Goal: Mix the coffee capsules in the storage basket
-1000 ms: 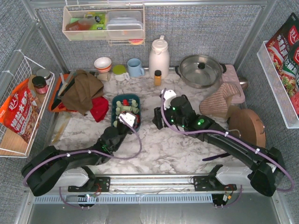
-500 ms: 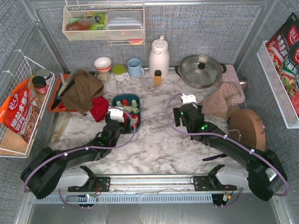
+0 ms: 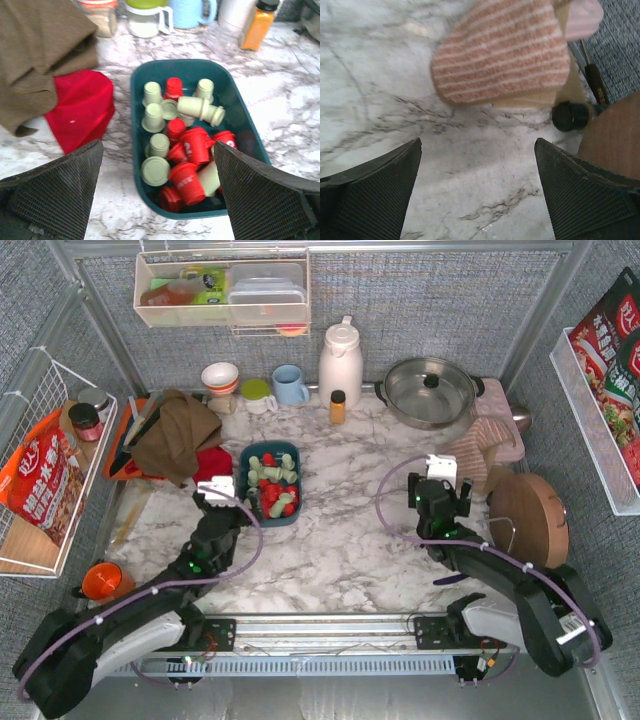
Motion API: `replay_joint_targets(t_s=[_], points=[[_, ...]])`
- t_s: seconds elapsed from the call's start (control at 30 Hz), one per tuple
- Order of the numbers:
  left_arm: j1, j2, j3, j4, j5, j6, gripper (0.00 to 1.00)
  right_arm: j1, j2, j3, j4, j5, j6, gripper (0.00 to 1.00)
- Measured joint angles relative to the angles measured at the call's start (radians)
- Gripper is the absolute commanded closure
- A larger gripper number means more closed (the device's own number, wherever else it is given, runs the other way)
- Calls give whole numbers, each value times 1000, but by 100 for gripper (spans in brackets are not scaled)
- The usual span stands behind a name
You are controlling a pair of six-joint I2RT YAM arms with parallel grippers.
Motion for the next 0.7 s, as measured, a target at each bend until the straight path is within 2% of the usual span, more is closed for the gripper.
replay_joint_targets(t_s=[0.17, 0.27, 0.4, 0.47, 0.6, 0.7], points=[[1, -117, -96, 81, -102, 129, 1, -85, 141, -101, 210, -27, 3, 1], [17, -132, -162, 179, -171, 245, 1, -102, 196, -91, 275, -66, -31, 1], [80, -59, -220, 282, -251, 322, 1, -148, 361, -137, 541, -171, -106, 1], [106, -6, -241, 320, -273, 329, 1, -176, 348, -171, 535, -215, -116, 1], [141, 109, -257, 394, -294, 328, 1, -224, 402, -146, 663, -307, -113, 1], [155, 168, -227, 417, -292, 328, 1, -229, 392, -134, 631, -352, -109, 1]])
